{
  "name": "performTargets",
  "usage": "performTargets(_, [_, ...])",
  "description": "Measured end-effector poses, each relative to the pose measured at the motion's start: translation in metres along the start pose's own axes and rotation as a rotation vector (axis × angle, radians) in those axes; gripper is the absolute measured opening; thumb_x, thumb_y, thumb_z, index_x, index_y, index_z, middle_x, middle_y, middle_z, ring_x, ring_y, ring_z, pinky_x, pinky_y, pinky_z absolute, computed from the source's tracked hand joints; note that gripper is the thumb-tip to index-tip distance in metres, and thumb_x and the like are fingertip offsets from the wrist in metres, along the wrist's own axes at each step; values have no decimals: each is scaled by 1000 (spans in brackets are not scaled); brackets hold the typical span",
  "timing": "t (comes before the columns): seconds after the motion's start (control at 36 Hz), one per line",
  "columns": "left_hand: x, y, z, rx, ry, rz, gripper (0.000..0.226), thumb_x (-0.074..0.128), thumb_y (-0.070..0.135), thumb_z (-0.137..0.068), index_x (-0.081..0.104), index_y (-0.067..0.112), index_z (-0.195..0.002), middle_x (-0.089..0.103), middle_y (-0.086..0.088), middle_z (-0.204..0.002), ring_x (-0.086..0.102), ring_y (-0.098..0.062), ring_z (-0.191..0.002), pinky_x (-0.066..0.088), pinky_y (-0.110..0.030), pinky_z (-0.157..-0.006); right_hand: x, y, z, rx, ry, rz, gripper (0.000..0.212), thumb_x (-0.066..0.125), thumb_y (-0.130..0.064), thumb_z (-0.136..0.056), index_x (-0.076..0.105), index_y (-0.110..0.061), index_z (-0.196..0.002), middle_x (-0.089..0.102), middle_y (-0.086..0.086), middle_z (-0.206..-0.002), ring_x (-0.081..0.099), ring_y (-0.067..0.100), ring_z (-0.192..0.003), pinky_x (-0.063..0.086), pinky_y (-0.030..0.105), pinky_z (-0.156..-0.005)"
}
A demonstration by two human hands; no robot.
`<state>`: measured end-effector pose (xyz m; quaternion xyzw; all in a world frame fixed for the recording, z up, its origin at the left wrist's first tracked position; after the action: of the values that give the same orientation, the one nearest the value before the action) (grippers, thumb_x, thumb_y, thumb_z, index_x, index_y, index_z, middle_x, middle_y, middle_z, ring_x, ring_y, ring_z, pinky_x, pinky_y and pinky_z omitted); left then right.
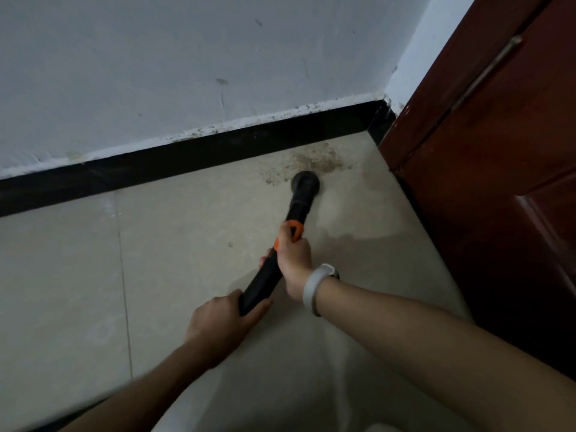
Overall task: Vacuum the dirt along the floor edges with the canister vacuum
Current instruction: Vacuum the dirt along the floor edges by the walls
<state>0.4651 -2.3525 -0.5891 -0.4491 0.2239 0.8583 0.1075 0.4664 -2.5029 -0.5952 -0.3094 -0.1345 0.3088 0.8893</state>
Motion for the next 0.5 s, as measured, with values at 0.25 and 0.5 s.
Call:
performTargets(0.25, [-2, -35, -3, -174, 111, 168, 46, 39, 71, -84, 51, 27, -79, 66, 2, -70, 64, -19, -65, 55, -33, -66, 55, -3, -5, 7, -158, 179, 39, 50, -47, -96, 40, -12, -109, 56, 12, -82, 59, 26, -59, 59, 47, -78])
performTargets(0.5, [-5, -34, -14, -178, 121, 131, 45, 39, 68, -87, 50, 25, -79, 60, 2, -65, 60, -18, -62, 50, -30, -60, 64, -10, -14, 23, -230, 175, 45, 52, -46, -95, 44, -9, -119, 55, 12, -86, 59, 23, -60, 58, 41, -76])
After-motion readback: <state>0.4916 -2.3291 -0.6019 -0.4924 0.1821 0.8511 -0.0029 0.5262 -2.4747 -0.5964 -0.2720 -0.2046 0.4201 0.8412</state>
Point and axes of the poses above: each hand's wrist, its own z-axis away from the middle knuckle, its own x-axis out of the palm, y = z × x, the point moved 2 cm from there along -z, towards the middle knuckle
